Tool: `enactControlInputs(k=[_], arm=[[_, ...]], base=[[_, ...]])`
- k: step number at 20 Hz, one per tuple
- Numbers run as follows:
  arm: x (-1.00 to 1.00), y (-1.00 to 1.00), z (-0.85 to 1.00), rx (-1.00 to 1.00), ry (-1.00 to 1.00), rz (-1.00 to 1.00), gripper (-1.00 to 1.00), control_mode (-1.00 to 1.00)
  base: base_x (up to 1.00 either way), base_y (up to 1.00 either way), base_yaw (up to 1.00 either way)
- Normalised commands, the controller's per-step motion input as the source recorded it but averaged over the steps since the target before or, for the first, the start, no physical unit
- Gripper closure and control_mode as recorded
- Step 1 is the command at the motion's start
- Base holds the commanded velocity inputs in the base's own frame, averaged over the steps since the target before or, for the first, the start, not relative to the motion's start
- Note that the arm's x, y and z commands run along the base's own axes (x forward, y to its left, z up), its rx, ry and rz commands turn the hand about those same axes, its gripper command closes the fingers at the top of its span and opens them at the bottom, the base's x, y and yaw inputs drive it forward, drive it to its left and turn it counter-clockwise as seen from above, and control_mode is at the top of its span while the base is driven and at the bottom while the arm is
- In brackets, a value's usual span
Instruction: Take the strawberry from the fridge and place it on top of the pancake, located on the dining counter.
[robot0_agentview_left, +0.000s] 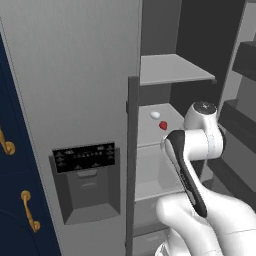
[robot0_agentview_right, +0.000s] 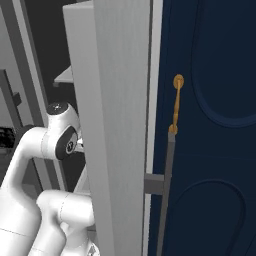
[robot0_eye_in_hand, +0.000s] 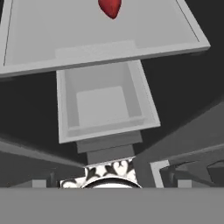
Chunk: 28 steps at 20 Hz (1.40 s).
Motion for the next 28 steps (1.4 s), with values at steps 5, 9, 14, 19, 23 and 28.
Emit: enactControlInputs(k=[5, 9, 14, 19, 23, 28], arm=[[0.98, -0.29, 0.07, -0.05, -0.01, 0.00, -1.00, -1.00], [0.96, -0.20, 0.00, 0.00, 0.00, 0.00, -1.00, -1.00], [0.97, 0.00, 0.00, 0.00, -0.07, 0.00, -1.00, -1.00], [0.82, 0.00, -0.02, 0.00, -0.01, 0.00, -1.00, -1.00], [0.46, 0.00, -0.12, 0.00, 0.00, 0.00, -1.00, -1.00], [0.36, 0.00, -0.25, 0.00, 0.01, 0.00, -1.00, -1.00]], base=[[0.00, 0.00, 0.00], [0.00, 0.00, 0.00], [0.00, 0.00, 0.00], [0.00, 0.00, 0.00], [0.00, 0.00, 0.00], [0.00, 0.00, 0.00]])
